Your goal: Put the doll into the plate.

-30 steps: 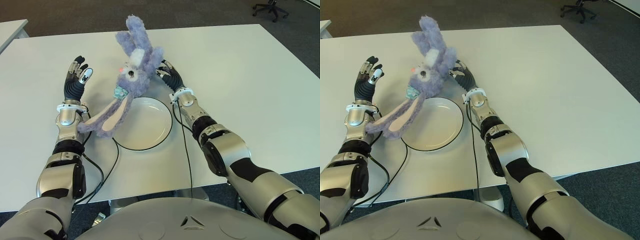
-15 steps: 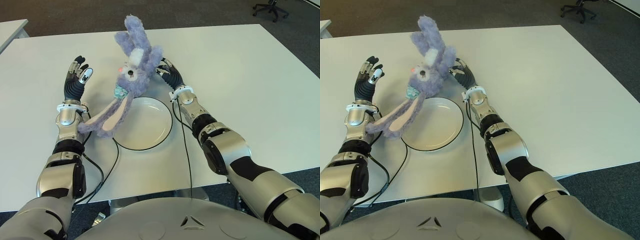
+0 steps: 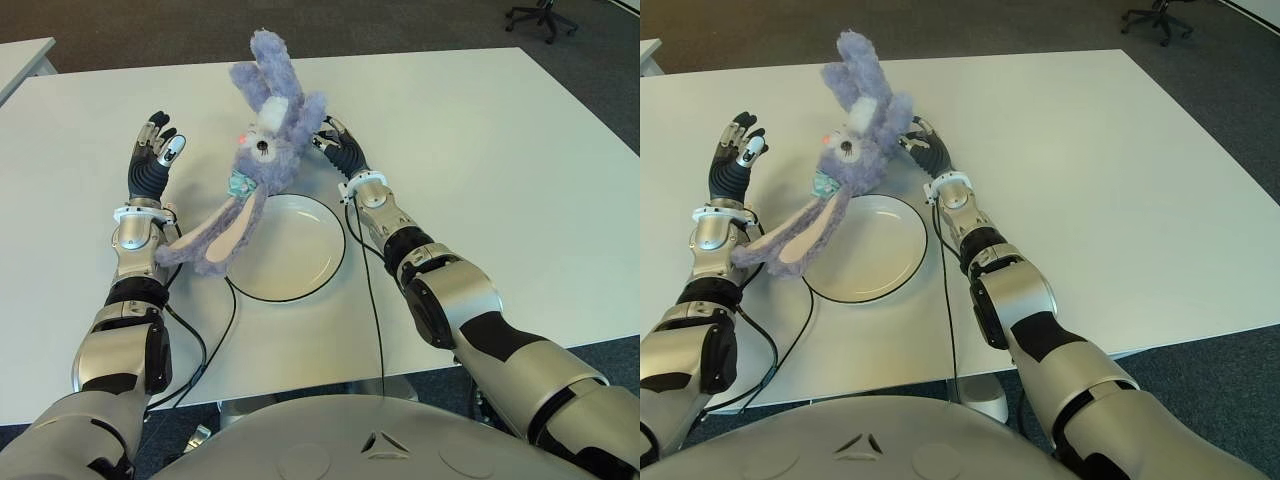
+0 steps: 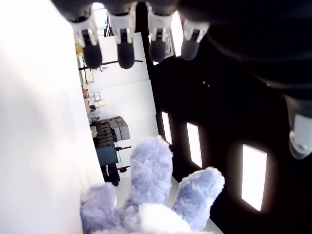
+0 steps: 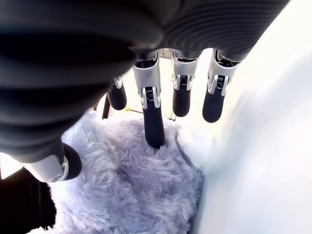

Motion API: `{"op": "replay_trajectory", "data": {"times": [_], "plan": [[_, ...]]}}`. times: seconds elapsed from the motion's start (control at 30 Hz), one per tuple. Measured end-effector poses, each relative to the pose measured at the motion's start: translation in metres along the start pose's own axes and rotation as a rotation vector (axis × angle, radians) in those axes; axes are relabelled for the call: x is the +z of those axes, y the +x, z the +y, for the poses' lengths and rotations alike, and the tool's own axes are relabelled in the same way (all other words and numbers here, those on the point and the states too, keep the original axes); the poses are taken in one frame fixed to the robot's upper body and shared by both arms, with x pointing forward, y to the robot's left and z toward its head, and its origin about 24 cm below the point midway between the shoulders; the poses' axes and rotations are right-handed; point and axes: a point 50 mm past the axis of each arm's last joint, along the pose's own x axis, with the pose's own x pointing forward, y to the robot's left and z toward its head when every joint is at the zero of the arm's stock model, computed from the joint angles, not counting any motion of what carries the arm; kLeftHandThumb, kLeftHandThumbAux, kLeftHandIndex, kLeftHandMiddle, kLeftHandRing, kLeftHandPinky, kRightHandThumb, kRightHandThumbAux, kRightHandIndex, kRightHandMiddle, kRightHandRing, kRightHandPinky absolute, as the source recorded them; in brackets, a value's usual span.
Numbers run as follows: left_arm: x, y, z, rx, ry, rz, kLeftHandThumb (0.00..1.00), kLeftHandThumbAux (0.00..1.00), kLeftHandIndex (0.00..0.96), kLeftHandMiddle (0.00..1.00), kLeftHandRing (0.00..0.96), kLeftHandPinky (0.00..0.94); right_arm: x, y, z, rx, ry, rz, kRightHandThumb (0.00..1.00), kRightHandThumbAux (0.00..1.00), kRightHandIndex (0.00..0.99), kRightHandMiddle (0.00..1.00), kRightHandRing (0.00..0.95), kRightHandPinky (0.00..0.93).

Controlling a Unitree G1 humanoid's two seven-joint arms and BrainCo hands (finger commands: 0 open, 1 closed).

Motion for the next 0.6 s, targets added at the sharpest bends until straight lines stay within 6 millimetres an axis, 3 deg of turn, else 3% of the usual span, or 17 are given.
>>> {"op": "replay_trajectory", "data": {"times": [0.6], "plan": [[0.001,0.002,0.002,0.002,0.004,0.004,0.000,0.445,0.000,0.071,0.087,0.110,0.011,0.005,0.000,-0.010,-0.039,-0.012,0.509,0.464,0.060,0.066,0.093,0.167]]}}
